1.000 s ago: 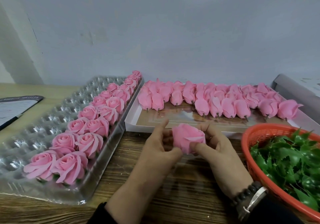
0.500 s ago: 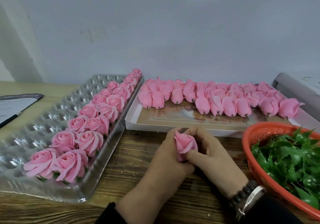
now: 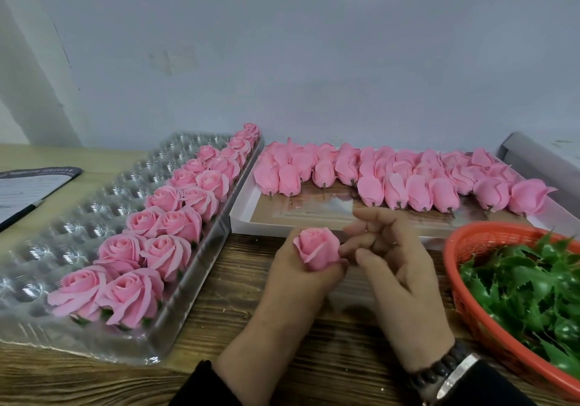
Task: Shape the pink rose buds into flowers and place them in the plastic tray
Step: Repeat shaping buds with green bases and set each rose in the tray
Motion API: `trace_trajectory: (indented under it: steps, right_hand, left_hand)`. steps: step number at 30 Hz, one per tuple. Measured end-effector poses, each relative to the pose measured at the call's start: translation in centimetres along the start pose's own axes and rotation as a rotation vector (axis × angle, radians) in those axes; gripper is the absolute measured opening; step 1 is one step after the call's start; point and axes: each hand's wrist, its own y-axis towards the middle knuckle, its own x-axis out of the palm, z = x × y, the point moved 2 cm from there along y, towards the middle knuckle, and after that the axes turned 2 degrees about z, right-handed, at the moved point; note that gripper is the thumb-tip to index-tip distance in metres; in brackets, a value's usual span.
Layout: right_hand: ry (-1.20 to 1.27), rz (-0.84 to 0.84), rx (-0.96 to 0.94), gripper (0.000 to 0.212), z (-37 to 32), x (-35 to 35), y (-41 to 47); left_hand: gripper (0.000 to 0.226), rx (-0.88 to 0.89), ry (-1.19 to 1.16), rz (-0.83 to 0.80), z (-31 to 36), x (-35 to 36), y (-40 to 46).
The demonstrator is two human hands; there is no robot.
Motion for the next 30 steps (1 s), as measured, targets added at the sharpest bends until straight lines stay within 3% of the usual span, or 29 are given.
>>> trace_trajectory:
  steps: [4, 8, 17, 24, 30]
  right_hand:
    - [-0.115, 0.053, 0.036, 0.046, 0.7, 0.0, 0.4]
    - [-0.182, -0.152, 0.132, 0.04, 1.4, 1.3, 0.0]
    - [-0.518, -0.155, 0.017, 0.022, 1.6, 1.4, -0.5]
    - [-0.522, -0.242, 0.056, 0.017, 1.8, 1.3, -0.6]
    - [-0.419, -0.345, 0.146, 0.022, 1.7, 1.5, -0.6]
  left_hand:
    - [0.018, -0.096, -0.292, 0.11, 0.0, -0.4, 0.2]
    - [0.01, -0.03, -0.434, 0.104, 0.7, -0.2, 0.3]
    - [0.019, -0.118, -0.475, 0.081, 0.2, 0.4, 0.2]
    - [0.044, -0.143, -0.521, 0.162, 0.6, -0.4, 0.4]
    - [0.037, -0.121, -0.534, 0.192, 0.7, -0.9, 0.8]
